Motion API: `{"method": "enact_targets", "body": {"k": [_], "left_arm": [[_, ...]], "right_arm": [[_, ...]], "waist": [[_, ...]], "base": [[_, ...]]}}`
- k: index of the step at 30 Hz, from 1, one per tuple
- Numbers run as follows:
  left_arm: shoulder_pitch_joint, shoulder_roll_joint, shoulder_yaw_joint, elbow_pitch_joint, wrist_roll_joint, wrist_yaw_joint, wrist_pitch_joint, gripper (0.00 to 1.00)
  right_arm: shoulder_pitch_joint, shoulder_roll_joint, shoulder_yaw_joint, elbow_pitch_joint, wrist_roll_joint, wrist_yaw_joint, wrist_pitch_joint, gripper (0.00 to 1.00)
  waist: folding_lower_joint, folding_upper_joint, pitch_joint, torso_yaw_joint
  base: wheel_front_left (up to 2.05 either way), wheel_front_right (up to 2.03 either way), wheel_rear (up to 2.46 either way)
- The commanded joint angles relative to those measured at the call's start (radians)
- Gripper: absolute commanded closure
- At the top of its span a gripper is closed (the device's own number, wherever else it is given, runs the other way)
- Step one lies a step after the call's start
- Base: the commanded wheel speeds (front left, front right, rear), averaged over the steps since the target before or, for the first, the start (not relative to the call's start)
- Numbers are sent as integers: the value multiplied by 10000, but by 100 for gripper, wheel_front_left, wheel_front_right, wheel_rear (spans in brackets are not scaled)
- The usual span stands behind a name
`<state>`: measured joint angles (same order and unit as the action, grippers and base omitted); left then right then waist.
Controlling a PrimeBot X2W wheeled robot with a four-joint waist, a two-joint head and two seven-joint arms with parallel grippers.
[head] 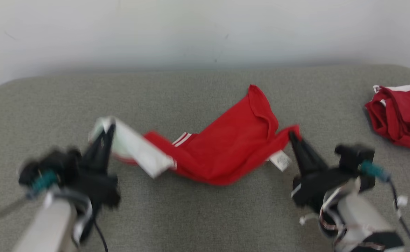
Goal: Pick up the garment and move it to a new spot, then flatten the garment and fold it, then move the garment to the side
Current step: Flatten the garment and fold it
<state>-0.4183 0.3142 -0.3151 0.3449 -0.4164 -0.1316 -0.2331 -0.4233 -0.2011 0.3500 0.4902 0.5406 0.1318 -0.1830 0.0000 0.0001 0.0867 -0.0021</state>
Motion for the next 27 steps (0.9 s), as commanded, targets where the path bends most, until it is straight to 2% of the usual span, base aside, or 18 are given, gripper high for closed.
{"method": "enact_targets", "body": {"k": [1,3,6,12,19,27], "left_arm": [[-1166,309,-174,-209,-269,20,232,100],[-1743,429,-270,-258,-482,20,389,100],[-3674,851,-518,-304,-976,20,893,100],[-7778,1246,-935,399,-1821,20,1720,100],[-11977,1541,-1599,2106,-1901,22,1856,100],[-15193,1491,-2344,3952,-1993,22,1655,100]], "right_arm": [[-742,-143,-83,-143,289,-27,171,100],[-1133,-150,-160,-167,503,-27,313,100],[-2546,-177,-574,-225,1153,-27,730,100],[-6127,-361,-1569,503,1665,-27,1687,100],[-10275,-237,-2762,2186,1183,-26,1928,100],[-13650,-146,-3256,3845,217,-26,1700,100]], "waist": [[0,-1,551,-76],[0,-1,784,-81],[0,-1,1721,-121],[0,-1,3665,-205],[0,-1,4933,-257],[0,-1,5351,-71]], "base": [[0,0,0],[0,0,0],[0,0,0],[0,0,0],[0,0,0],[0,0,0]]}}
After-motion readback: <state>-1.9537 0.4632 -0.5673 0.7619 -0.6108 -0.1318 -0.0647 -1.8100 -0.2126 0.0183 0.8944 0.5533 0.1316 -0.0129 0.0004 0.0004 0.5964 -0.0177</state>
